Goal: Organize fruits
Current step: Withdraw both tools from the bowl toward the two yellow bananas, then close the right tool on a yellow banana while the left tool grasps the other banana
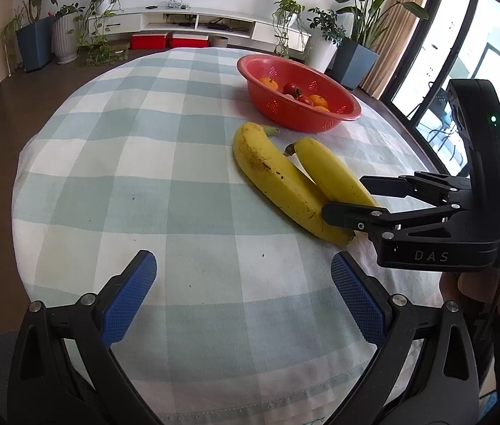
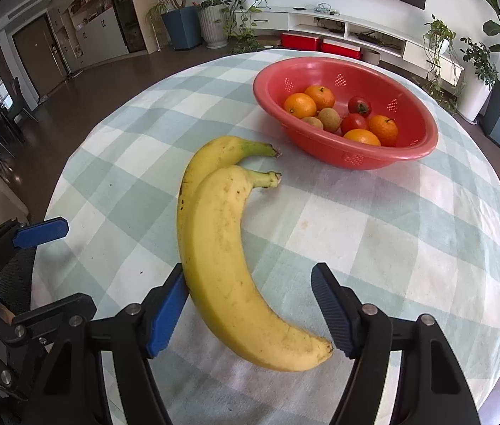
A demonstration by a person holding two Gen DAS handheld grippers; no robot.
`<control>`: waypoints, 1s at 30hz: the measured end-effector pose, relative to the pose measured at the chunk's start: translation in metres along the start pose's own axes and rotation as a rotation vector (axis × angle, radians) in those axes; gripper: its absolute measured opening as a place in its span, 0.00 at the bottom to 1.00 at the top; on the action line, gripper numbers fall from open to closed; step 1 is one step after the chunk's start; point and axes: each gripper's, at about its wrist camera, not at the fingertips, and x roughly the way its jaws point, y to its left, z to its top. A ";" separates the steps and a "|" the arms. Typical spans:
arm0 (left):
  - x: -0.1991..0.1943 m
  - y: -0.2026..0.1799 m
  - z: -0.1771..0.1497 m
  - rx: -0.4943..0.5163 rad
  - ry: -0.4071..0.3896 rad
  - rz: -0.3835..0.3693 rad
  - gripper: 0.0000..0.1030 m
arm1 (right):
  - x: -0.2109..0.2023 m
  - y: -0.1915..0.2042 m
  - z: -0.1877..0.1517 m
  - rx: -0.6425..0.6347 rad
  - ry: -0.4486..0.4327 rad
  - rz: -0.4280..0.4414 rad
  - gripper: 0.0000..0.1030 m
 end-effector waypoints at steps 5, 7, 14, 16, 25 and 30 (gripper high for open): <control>0.004 0.002 -0.001 -0.004 0.010 -0.003 0.97 | -0.002 0.002 0.001 -0.010 -0.006 0.001 0.66; 0.005 0.003 -0.001 -0.004 0.012 -0.002 0.97 | -0.004 0.002 0.002 -0.010 -0.015 -0.008 0.64; 0.010 0.006 -0.001 -0.009 0.020 -0.004 0.97 | -0.022 -0.008 0.005 0.011 -0.067 -0.060 0.61; 0.010 0.006 -0.001 -0.009 0.021 -0.007 0.97 | -0.022 -0.011 0.008 0.000 -0.055 -0.090 0.61; 0.015 0.005 0.001 0.001 0.031 0.006 0.97 | 0.008 -0.026 0.017 0.005 0.046 -0.088 0.45; 0.015 0.001 0.014 0.005 0.013 0.012 0.97 | 0.006 -0.026 0.023 0.007 0.036 -0.076 0.33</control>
